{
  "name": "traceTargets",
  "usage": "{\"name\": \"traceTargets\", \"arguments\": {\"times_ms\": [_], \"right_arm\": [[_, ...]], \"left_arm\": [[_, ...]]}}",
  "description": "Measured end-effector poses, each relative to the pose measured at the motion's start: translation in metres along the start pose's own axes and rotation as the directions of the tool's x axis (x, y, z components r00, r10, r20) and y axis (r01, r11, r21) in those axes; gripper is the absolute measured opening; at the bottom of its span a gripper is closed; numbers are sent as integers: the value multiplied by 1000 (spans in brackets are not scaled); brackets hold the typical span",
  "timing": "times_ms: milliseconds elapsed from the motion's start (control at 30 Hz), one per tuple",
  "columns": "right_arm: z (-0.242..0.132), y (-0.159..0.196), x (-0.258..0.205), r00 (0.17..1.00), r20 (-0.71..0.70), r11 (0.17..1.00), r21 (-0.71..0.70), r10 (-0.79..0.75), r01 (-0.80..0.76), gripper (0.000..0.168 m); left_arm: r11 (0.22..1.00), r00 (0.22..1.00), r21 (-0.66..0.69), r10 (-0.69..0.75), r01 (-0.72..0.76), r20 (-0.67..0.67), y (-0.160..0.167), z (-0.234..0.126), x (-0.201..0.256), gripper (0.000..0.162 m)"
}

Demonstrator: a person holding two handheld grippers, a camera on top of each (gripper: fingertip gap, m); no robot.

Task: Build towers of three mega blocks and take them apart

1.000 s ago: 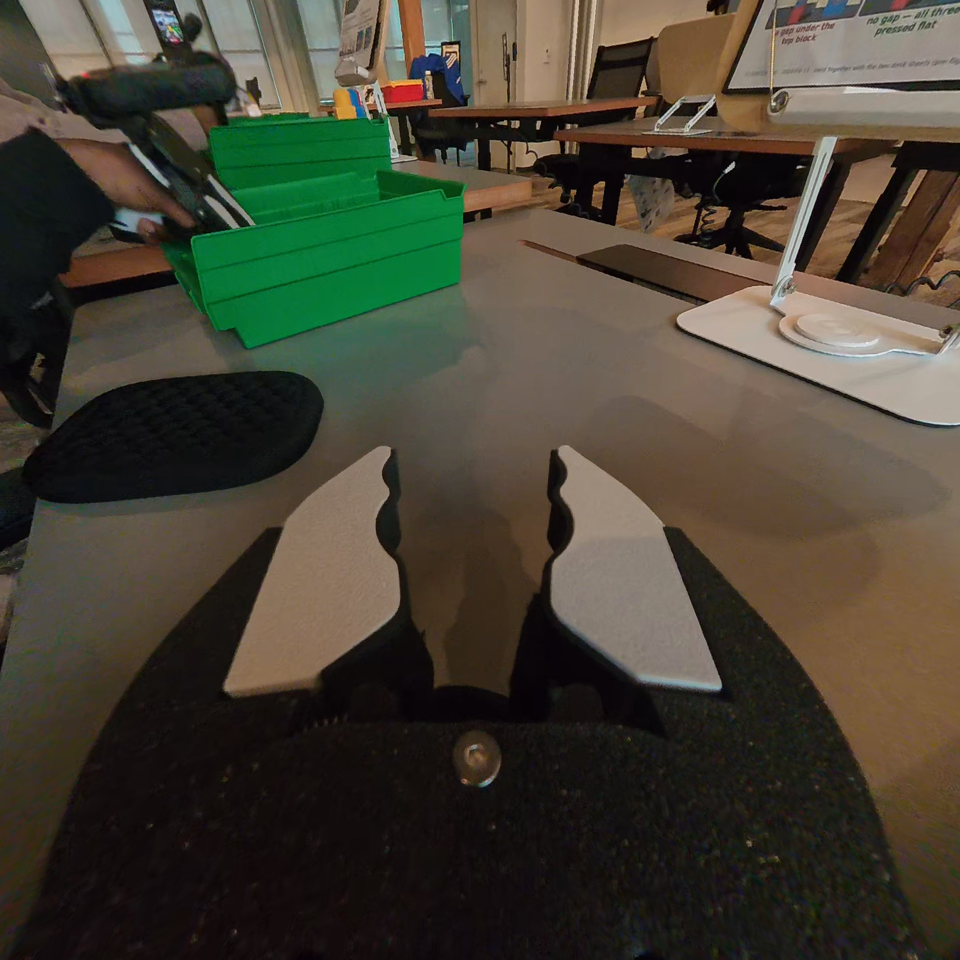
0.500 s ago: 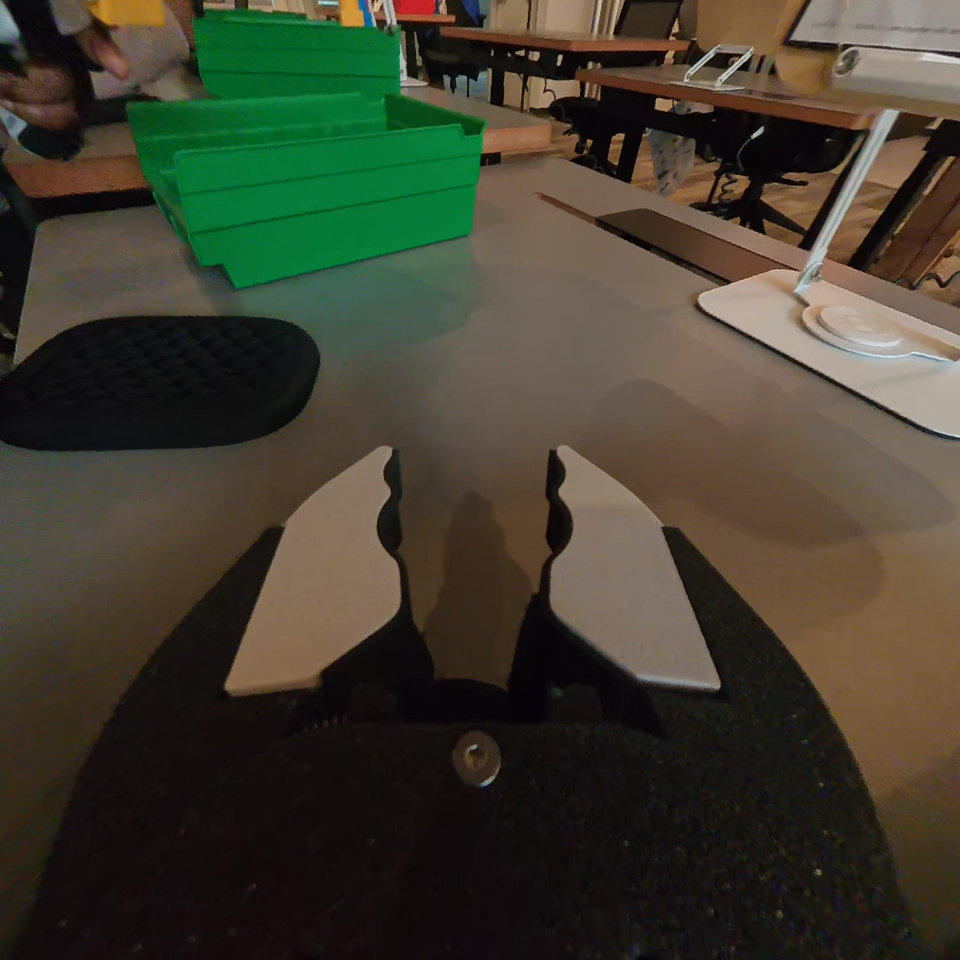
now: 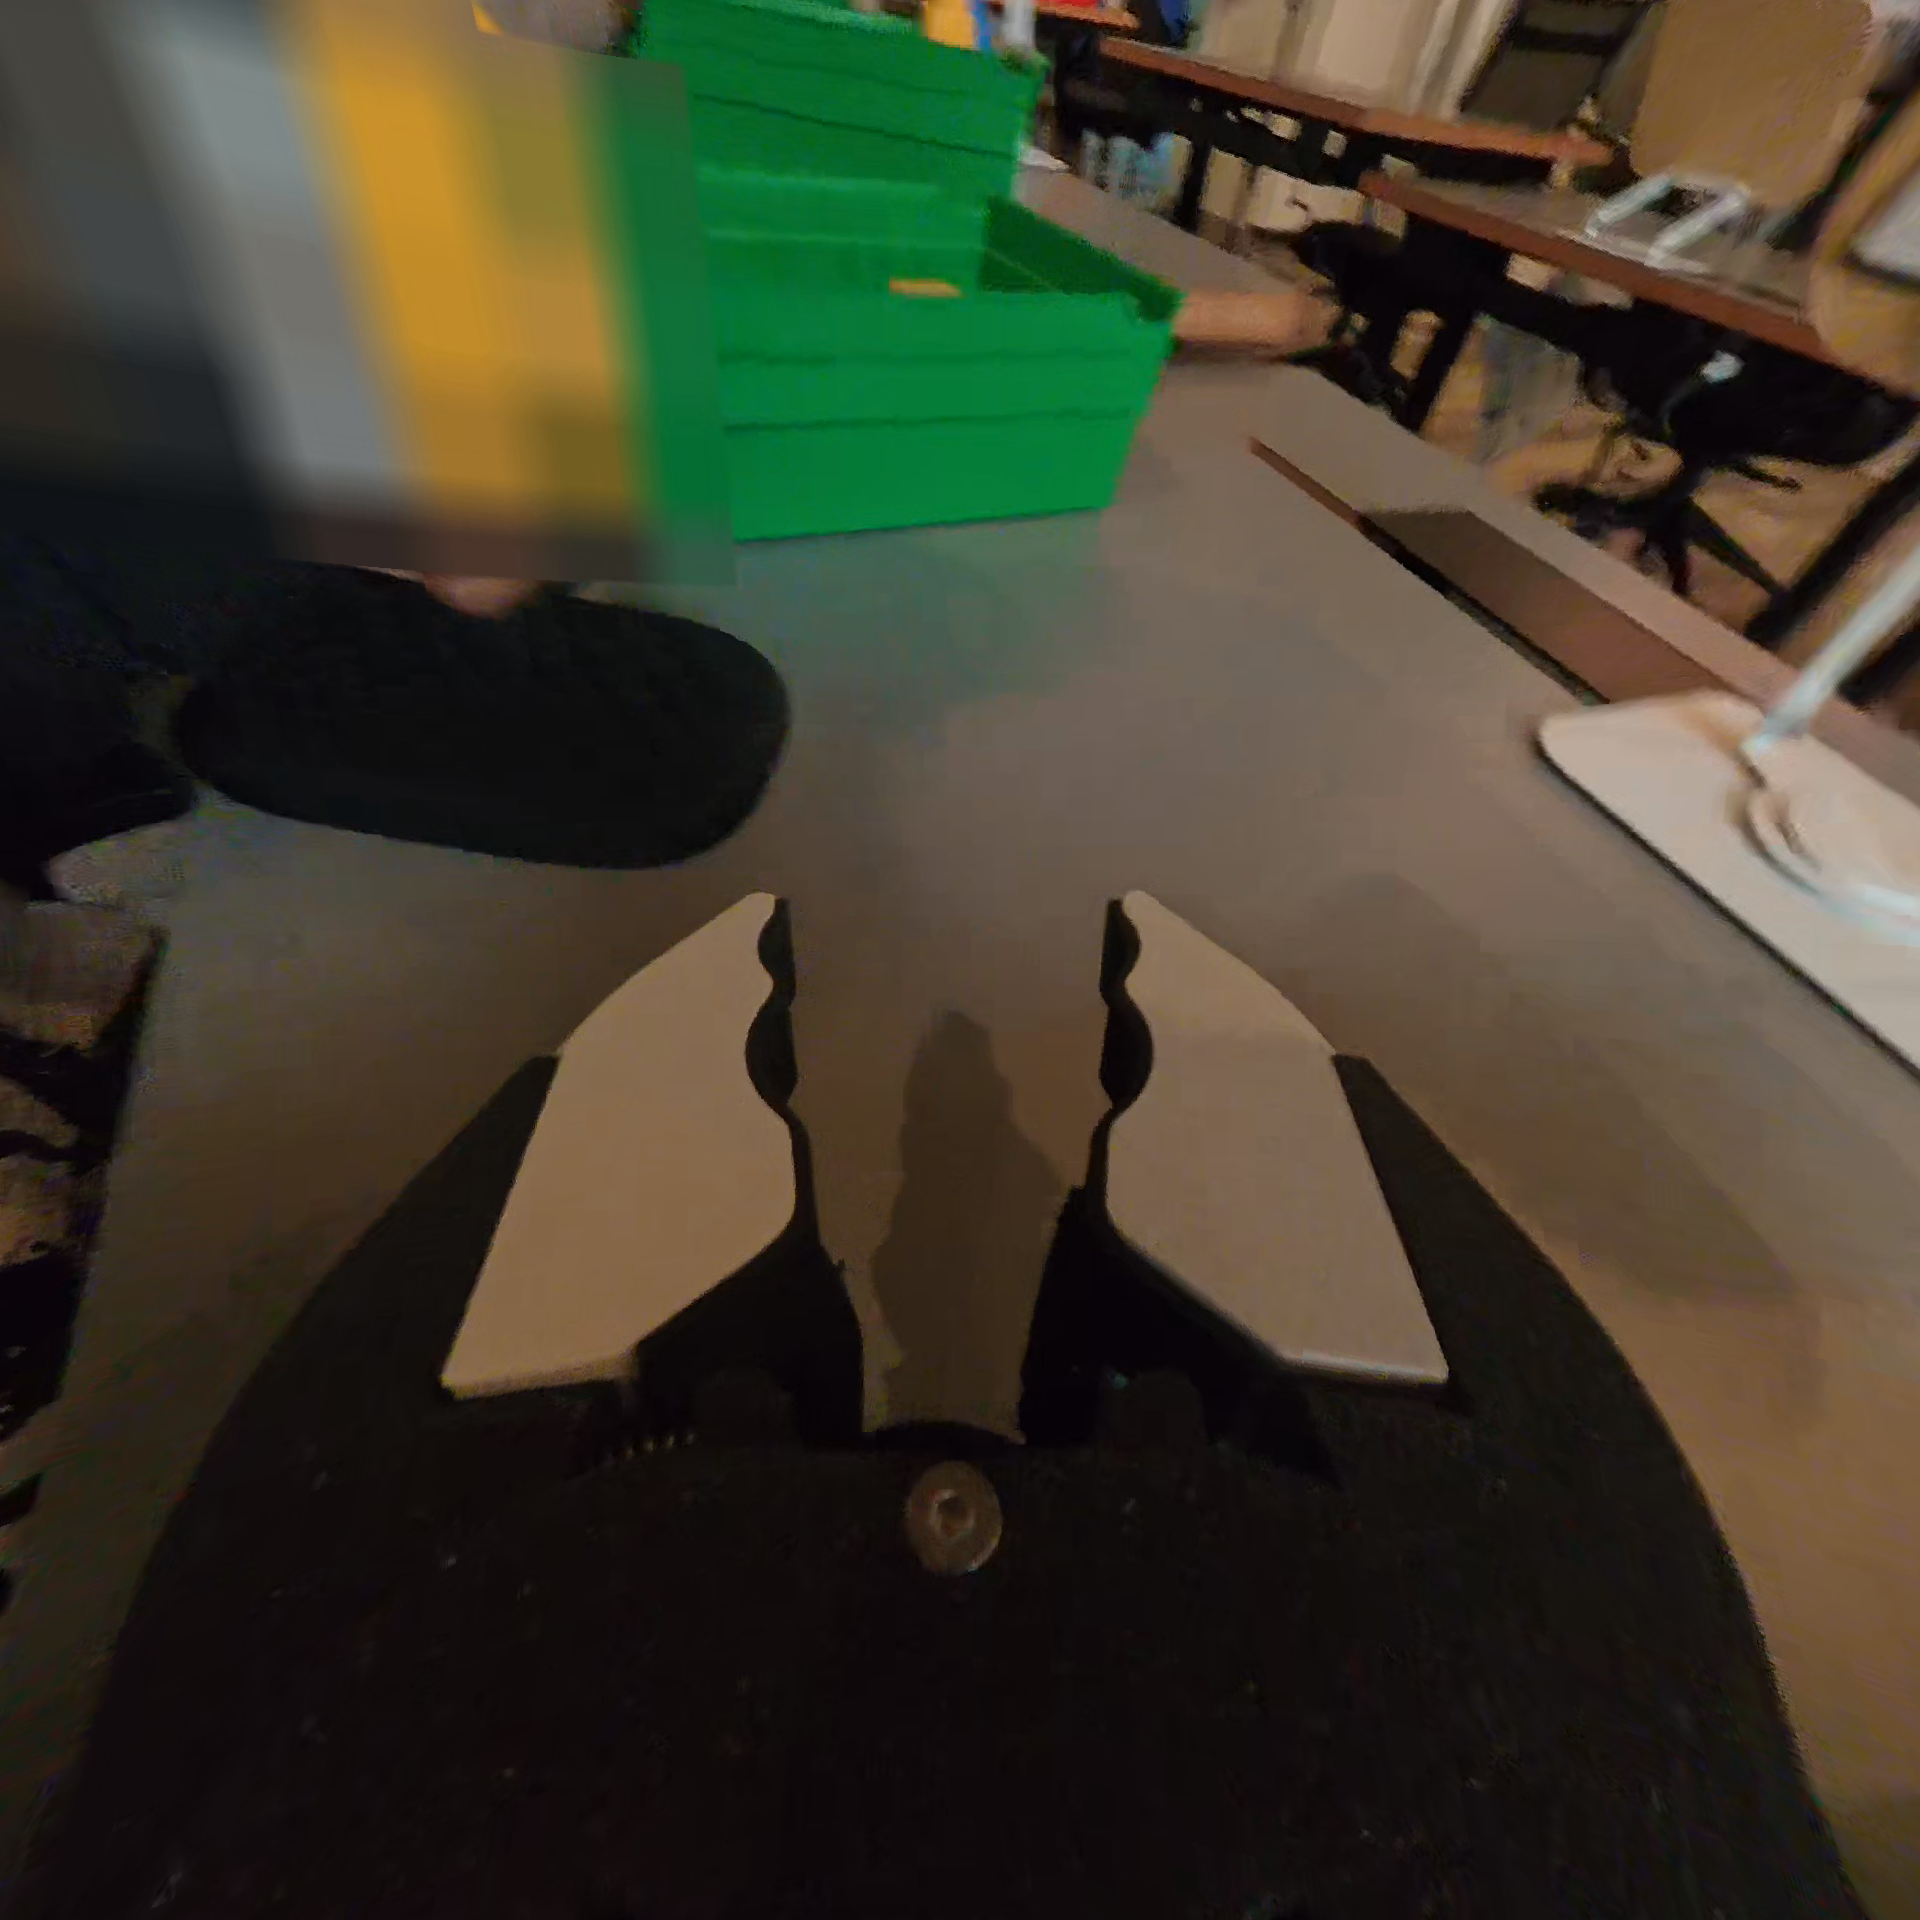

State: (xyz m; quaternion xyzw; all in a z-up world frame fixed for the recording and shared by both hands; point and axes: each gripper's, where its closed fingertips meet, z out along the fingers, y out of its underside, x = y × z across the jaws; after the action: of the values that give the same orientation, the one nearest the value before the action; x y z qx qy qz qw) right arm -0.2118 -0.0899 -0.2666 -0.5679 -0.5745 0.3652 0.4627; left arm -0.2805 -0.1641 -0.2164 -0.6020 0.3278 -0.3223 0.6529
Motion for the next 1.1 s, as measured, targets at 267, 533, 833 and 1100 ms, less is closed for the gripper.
{"name": "traceTargets", "arguments": {"times_ms": [267,533,833,1100], "right_arm": [[12,-76,-69,899,393,972,-44,-195,231,54],[37,-71,-89,827,507,912,-169,-245,374,36],[28,-66,-55,842,459,846,-294,-283,445,30],[40,10,-32,856,491,732,-522,-163,439,31]], "left_arm": [[998,998,-64,25,-28,-54,25,6,14,36],[994,996,-99,31,-39,-78,31,8,18,37],[998,999,-65,-26,24,-31,28,6,7,85],[1000,1000,-23,-22,21,-14,23,2,5,90]]}}
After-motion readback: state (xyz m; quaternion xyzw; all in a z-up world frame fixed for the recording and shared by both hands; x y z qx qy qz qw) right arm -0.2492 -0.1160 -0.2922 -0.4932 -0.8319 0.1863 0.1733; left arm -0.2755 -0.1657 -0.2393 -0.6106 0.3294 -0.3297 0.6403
